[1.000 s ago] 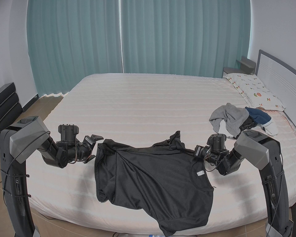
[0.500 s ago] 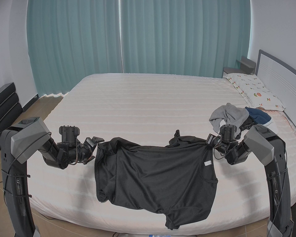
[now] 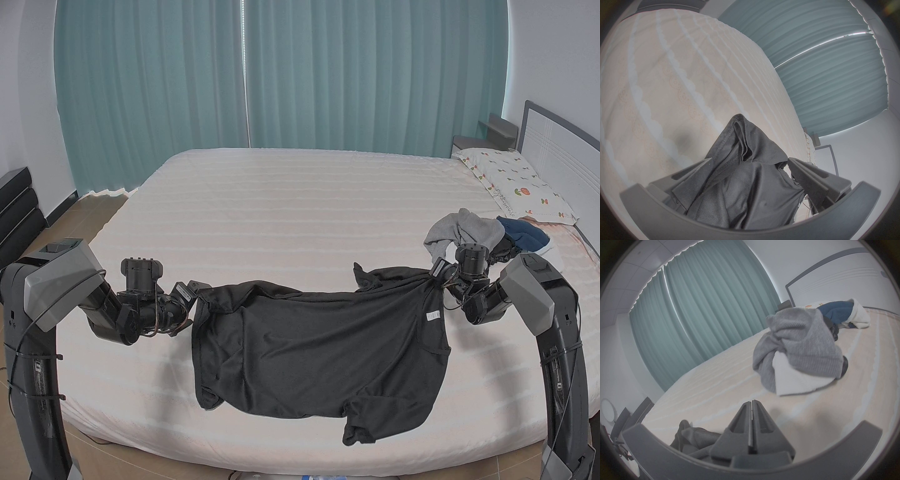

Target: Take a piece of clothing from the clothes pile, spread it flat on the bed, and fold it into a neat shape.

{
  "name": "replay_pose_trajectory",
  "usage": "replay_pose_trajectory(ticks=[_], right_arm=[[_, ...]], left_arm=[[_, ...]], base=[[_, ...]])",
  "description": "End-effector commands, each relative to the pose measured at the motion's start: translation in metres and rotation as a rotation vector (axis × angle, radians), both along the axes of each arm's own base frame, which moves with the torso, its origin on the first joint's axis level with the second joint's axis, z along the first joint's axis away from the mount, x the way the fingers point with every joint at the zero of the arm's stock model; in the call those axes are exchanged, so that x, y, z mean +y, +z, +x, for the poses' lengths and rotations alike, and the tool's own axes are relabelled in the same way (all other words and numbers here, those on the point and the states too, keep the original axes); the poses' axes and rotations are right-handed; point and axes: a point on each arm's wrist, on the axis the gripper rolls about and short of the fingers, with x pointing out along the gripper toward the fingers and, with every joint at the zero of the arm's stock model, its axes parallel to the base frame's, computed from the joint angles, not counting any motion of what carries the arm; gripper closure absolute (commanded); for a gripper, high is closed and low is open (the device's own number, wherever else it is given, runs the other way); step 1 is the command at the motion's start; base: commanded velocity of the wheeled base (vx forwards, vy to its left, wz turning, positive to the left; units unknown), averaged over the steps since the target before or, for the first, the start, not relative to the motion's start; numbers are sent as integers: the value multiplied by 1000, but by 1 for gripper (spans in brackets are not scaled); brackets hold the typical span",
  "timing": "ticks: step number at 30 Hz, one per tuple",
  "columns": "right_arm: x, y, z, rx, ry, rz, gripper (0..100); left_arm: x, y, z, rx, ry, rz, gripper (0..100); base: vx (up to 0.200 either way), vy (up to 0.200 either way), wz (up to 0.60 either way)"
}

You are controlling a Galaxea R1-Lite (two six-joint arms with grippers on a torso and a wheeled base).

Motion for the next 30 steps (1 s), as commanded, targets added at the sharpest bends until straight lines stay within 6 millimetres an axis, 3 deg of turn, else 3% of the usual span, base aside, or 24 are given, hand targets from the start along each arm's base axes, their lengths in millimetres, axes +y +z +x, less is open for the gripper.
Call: replay_pose_trajectory(ticks=[1, 5, 12, 15, 16, 19, 24, 27, 28, 30], right_arm=[[-9, 1, 4, -16, -19, 6, 100], [-9, -7, 4, -2, -22, 5, 100], [-15, 0, 7, -21, -42, 4, 100], [-12, -7, 0, 16, -29, 5, 100], [-12, -9, -5, 36, -22, 7, 0], [-7, 0, -26, 78, 40, 32, 0], [-10, 36, -62, 53, 70, 107, 0], [-8, 43, -82, 86, 103, 151, 0], [-6, 48, -104, 131, 136, 209, 0], [2, 53, -126, 171, 176, 264, 0]], left_arm=[[0, -1, 0, 5, 0, 0, 0], [0, -2, 0, 7, 0, 0, 0], [1, -1, 0, 5, 1, 0, 0], [1, -1, -2, 8, 1, 0, 0], [0, -1, -3, 11, -1, 1, 0], [0, -2, -9, 19, -5, 8, 0], [-5, 20, -15, -18, -21, 7, 0], [-10, 22, -22, -11, -33, 9, 0], [-13, 21, -32, 14, -45, 10, 0], [-18, 19, -47, 44, -58, 15, 0]], base=[[0, 0, 0], [0, 0, 0], [0, 0, 0], [0, 0, 0], [0, 0, 0], [0, 0, 0], [0, 0, 0], [0, 0, 0], [0, 0, 0], [0, 0, 0]])
